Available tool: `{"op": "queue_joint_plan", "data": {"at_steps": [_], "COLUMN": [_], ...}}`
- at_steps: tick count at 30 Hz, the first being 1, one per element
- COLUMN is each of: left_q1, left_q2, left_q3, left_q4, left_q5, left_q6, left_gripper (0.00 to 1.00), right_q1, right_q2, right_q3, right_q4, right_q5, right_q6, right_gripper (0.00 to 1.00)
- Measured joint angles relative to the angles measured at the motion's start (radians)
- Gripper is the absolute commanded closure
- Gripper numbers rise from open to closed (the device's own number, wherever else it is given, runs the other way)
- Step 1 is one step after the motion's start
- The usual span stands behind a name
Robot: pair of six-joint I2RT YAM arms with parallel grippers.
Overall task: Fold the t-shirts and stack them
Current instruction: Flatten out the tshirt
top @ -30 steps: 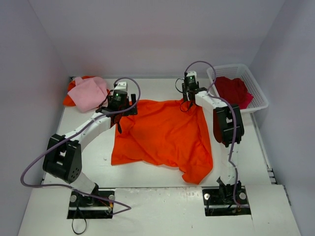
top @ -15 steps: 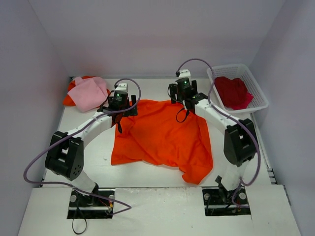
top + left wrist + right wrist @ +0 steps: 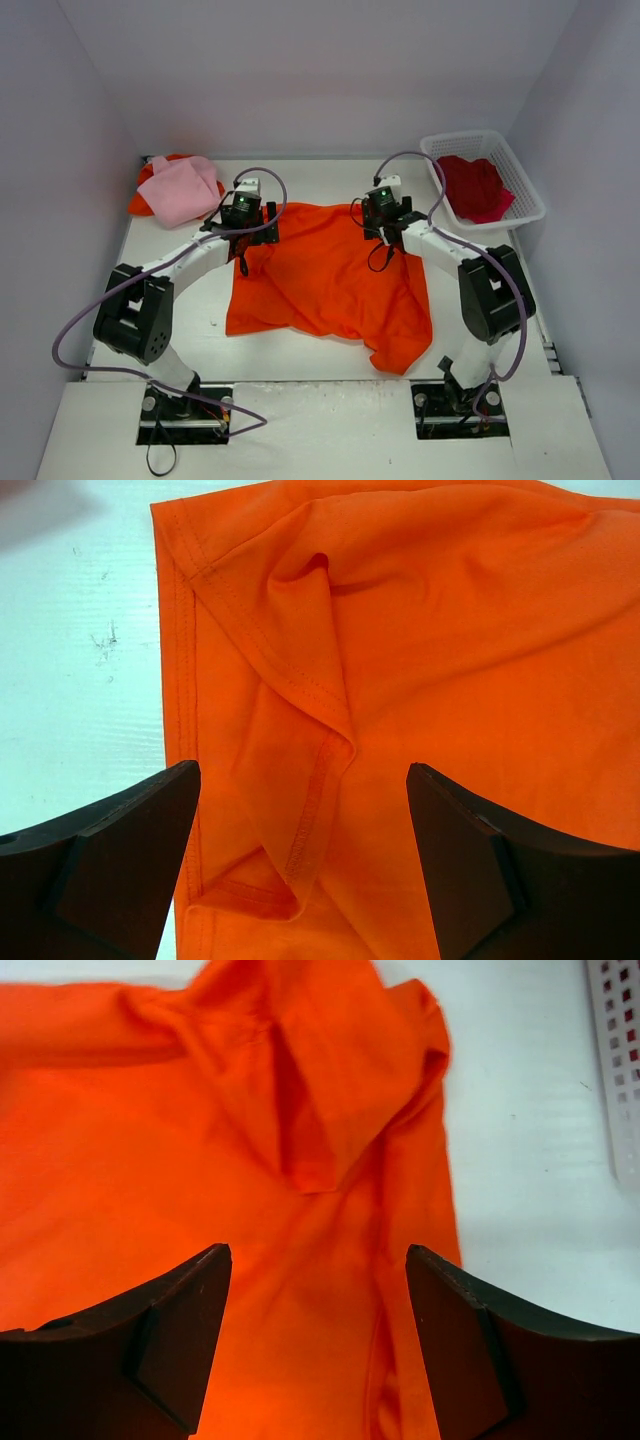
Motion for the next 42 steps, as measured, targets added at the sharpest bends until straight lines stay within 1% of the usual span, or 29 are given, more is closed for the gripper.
{"op": "queue_joint_plan", "data": {"at_steps": [6,12,15,20,23,24,26,29,33,38,39,42], "left_q1": [0.0,0.006,0.006,0.008,0.013,0.015,0.02,0.022,0.024,0.024,0.024,0.024], "left_q2": [0.0,0.0,0.0,0.004,0.008,0.008,0.008,0.008,0.008,0.008,0.008,0.01], "left_q3": [0.0,0.0,0.0,0.0,0.0,-0.001,-0.002,-0.003,-0.008,-0.016,-0.017,-0.017], "left_q4": [0.004,0.006,0.007,0.009,0.01,0.01,0.01,0.012,0.014,0.014,0.015,0.016], "left_q5": [-0.001,-0.001,-0.001,-0.001,-0.001,-0.001,-0.001,-0.001,-0.001,0.0,0.0,0.0], "left_q6": [0.0,0.0,0.0,0.003,0.004,0.004,0.004,0.004,0.004,0.004,0.004,0.004], "left_gripper": [0.21,0.21,0.21,0.21,0.21,0.21,0.21,0.21,0.21,0.21,0.21,0.21], "right_q1": [-0.105,-0.105,-0.105,-0.105,-0.106,-0.106,-0.107,-0.11,-0.114,-0.119,-0.12,-0.124], "right_q2": [0.034,0.097,0.134,0.175,0.192,0.193,0.195,0.199,0.201,0.203,0.204,0.21], "right_q3": [0.0,0.027,0.032,0.034,0.035,0.035,0.036,0.045,0.056,0.073,0.076,0.083], "right_q4": [0.045,0.07,0.087,0.106,0.115,0.116,0.119,0.125,0.129,0.13,0.131,0.132], "right_q5": [-0.037,-0.044,-0.06,-0.064,-0.063,-0.063,-0.062,-0.058,-0.052,-0.045,-0.043,-0.04], "right_q6": [0.01,0.003,0.002,-0.002,-0.01,-0.012,-0.018,-0.024,-0.031,-0.045,-0.047,-0.049], "right_gripper": [0.36,0.4,0.45,0.51,0.57,0.63,0.67,0.77,0.83,0.98,1.0,1.0]}}
